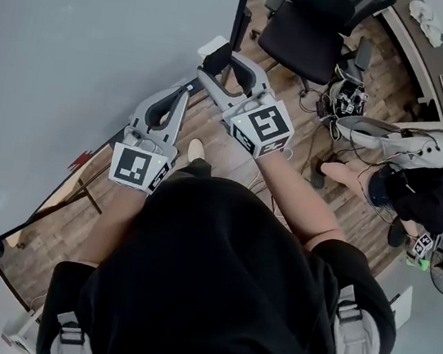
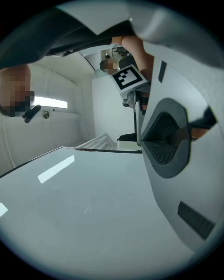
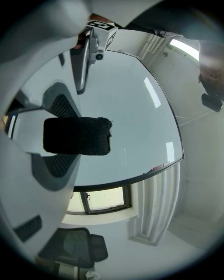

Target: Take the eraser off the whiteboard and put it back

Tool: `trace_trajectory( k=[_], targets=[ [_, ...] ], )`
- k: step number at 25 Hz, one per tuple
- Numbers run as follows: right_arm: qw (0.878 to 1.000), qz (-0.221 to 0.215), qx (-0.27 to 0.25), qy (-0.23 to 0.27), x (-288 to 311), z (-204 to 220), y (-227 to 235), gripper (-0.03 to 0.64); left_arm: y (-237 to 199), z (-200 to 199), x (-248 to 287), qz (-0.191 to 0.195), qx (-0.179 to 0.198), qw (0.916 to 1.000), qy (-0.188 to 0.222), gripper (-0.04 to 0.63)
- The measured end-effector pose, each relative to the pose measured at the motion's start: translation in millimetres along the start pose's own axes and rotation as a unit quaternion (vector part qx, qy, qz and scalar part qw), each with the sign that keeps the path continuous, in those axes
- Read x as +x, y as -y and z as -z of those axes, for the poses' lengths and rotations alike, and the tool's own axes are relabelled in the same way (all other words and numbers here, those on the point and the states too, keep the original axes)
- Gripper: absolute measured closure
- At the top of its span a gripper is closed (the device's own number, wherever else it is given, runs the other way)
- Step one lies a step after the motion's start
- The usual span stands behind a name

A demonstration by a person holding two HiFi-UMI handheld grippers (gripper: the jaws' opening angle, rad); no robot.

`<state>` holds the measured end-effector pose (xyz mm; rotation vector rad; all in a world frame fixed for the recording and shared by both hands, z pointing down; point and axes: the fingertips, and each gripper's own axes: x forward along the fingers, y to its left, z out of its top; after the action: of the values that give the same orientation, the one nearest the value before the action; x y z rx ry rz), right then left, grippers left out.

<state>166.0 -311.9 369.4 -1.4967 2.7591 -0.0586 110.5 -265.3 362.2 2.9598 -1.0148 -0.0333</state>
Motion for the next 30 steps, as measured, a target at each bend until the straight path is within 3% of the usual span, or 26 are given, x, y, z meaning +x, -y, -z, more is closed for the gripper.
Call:
trace_trajectory(
  k=[21, 30],
  targets=[
    [0.999, 0.036, 0.016, -0.012, 76.7, 18.0, 39.1, 0.394, -52.3, 25.2, 42.0, 0.025, -0.027, 0.9992, -0.014, 0.6],
    [0.998, 0.062, 0.017, 0.0, 80.3, 16.9, 38.6, 0.377, -59.6, 27.6, 40.3, 0.027, -0.029, 0.9991, -0.017, 0.6]
  ],
)
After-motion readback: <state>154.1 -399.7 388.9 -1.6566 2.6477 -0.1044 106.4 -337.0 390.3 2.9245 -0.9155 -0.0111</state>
